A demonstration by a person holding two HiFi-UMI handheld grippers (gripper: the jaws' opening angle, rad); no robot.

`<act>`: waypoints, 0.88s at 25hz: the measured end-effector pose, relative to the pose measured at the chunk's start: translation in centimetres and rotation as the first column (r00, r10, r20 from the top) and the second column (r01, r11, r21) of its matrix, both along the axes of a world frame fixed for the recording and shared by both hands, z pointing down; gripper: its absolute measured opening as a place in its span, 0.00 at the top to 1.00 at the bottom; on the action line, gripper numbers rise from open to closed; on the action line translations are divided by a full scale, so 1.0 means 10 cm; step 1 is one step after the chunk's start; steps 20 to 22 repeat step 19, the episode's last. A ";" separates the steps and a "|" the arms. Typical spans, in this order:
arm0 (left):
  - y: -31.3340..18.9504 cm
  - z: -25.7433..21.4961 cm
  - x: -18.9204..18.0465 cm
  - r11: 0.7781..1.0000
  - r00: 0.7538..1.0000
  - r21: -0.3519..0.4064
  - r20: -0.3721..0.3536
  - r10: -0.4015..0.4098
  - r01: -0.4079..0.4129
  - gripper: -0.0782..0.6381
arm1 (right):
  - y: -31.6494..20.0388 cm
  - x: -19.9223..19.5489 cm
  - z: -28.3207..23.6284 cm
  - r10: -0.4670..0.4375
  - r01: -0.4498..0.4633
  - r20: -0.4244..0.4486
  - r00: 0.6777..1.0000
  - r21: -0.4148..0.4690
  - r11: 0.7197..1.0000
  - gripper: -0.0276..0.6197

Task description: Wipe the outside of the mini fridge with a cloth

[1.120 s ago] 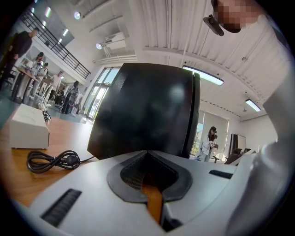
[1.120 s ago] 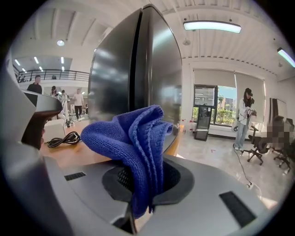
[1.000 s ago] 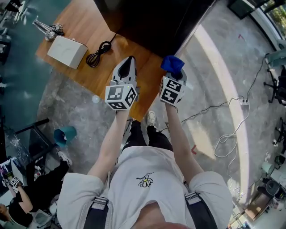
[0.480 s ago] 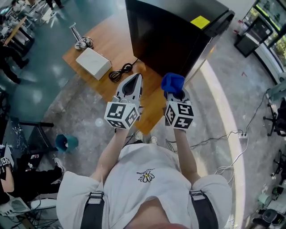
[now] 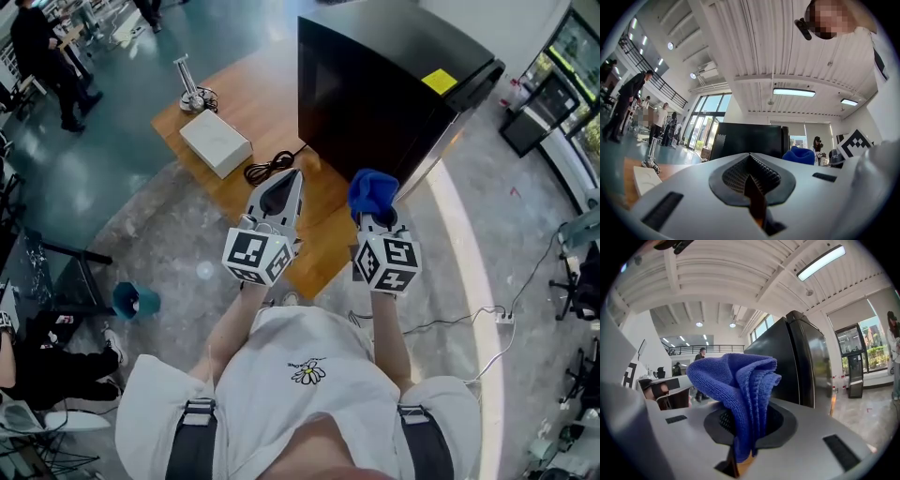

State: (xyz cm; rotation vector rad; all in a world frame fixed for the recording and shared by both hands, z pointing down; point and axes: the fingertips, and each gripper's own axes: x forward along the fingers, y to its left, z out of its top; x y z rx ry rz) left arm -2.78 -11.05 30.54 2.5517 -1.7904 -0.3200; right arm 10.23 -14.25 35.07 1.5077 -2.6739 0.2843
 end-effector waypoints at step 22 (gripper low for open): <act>0.00 0.10 -0.24 0.999 0.999 -0.036 -0.047 0.016 -0.018 0.89 | 0.08 -0.23 -0.42 -0.106 0.098 0.122 0.987 0.065 0.993 0.85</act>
